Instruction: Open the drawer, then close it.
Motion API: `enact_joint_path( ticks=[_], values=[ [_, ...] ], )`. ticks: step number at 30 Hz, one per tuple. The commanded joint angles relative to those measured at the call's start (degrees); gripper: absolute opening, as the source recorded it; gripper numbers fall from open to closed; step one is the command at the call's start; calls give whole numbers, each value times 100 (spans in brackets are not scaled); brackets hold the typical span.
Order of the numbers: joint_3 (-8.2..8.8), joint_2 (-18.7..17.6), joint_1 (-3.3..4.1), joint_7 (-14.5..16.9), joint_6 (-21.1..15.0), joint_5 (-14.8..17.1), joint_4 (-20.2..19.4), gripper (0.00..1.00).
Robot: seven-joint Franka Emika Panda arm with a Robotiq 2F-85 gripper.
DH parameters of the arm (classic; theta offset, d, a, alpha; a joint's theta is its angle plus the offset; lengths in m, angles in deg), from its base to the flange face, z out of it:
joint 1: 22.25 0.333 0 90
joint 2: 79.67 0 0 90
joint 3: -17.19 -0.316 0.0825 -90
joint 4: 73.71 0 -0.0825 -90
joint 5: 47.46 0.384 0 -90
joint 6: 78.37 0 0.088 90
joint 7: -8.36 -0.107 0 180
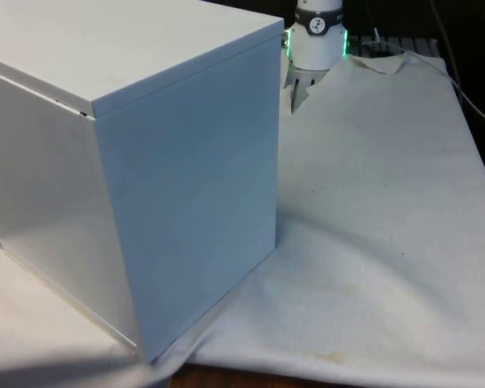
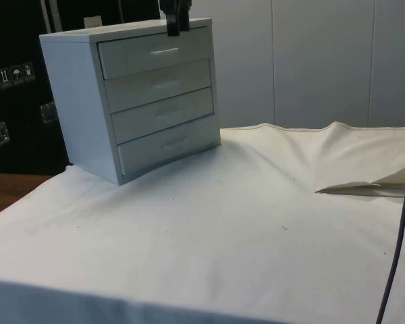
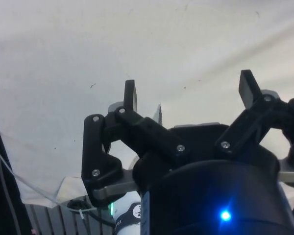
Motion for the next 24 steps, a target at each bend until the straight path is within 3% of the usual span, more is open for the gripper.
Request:
enact_joint_path(
  ticks=[1, 8, 24],
  values=[
    [11, 17, -6, 46, 0, 0, -11, 100],
    [155, 155, -17, 533, -138, -29, -143, 100],
    [435, 304, -29, 1329, -155, -23, -241, 100]
  ],
)
